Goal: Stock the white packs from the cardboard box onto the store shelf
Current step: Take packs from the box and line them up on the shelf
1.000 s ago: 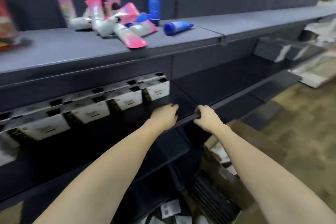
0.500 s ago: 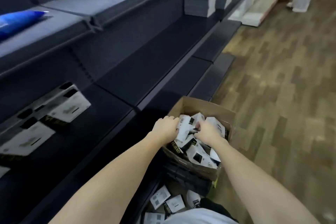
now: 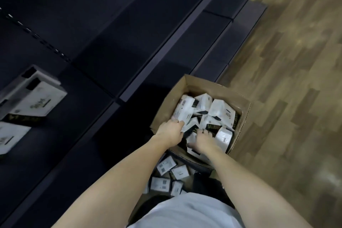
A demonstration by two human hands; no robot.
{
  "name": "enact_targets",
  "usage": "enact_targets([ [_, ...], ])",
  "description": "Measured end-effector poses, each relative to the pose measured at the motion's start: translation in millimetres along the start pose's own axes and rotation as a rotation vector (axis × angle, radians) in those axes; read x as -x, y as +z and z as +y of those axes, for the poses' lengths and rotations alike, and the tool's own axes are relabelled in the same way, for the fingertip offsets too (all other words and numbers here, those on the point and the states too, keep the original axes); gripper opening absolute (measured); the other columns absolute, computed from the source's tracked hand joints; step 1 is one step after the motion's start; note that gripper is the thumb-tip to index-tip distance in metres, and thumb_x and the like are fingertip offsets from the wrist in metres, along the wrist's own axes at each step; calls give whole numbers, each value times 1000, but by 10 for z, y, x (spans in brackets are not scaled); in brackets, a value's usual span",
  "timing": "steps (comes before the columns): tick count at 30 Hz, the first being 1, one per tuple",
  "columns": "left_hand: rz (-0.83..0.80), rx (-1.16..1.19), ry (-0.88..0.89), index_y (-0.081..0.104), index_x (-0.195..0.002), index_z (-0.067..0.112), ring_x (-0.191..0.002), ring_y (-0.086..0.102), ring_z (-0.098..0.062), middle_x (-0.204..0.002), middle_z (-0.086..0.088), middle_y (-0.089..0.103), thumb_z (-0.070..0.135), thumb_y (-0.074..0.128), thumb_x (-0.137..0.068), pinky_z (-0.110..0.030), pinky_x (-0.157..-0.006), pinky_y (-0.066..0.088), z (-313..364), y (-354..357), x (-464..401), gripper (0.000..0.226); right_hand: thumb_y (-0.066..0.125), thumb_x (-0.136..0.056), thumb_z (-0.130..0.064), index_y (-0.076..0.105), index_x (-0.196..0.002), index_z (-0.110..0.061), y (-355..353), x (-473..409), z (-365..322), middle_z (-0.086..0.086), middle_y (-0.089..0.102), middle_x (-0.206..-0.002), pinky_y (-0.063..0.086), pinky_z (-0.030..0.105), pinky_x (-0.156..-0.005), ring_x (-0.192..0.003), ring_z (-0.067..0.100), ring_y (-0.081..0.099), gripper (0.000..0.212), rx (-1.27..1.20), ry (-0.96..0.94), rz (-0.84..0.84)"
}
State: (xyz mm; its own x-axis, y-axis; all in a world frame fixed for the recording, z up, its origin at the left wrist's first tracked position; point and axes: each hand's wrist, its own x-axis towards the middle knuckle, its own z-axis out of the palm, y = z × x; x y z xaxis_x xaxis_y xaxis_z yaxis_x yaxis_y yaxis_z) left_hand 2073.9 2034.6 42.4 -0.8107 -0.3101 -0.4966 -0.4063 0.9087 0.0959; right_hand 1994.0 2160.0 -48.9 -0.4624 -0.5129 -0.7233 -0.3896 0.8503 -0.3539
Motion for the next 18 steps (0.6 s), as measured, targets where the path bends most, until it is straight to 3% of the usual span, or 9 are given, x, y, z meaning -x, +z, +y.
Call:
enact_targets([
  [4,-15,17,-52,53,-116,11,-107,53,-31,-112,-12,58,24,46,-96,-38,-78,39,-46,59,-32,24,70,-79,-58,24,-150,-13,194,-104,-116,21,34,-149,36,45,-111,-137,37,37,95,114,-3,-23],
  [8,-32,40,-80,53,-119,11,-110,53,-31,-115,-12,57,23,45,-96,-38,-82,40,-94,100,-24,27,77,-73,-52,28,-143,-15,337,-127,-245,21,40,-139,46,52,-99,-126,41,45,93,238,56,5],
  [12,-25,61,-112,52,-124,12,-115,52,-31,-121,-11,56,26,46,-98,-39,-88,41,-131,50,19,30,74,-80,-32,24,-143,-15,290,-188,-339,24,42,-135,50,59,-90,-120,45,49,83,224,105,-26],
  [15,-17,84,-128,52,-125,12,-116,51,-31,-122,-11,56,25,47,-96,-40,-91,42,-159,-13,40,32,64,-83,-19,33,-137,-18,106,-209,-327,20,53,-123,53,52,-86,-111,40,55,62,215,13,10],
  [18,-5,120,-152,53,-128,14,-117,52,-32,-126,-10,56,23,48,-94,-39,-91,43,-197,-108,31,35,58,-89,-19,41,-135,-14,-275,-86,-406,14,59,-120,53,40,-80,-109,34,59,50,202,-94,21],
])
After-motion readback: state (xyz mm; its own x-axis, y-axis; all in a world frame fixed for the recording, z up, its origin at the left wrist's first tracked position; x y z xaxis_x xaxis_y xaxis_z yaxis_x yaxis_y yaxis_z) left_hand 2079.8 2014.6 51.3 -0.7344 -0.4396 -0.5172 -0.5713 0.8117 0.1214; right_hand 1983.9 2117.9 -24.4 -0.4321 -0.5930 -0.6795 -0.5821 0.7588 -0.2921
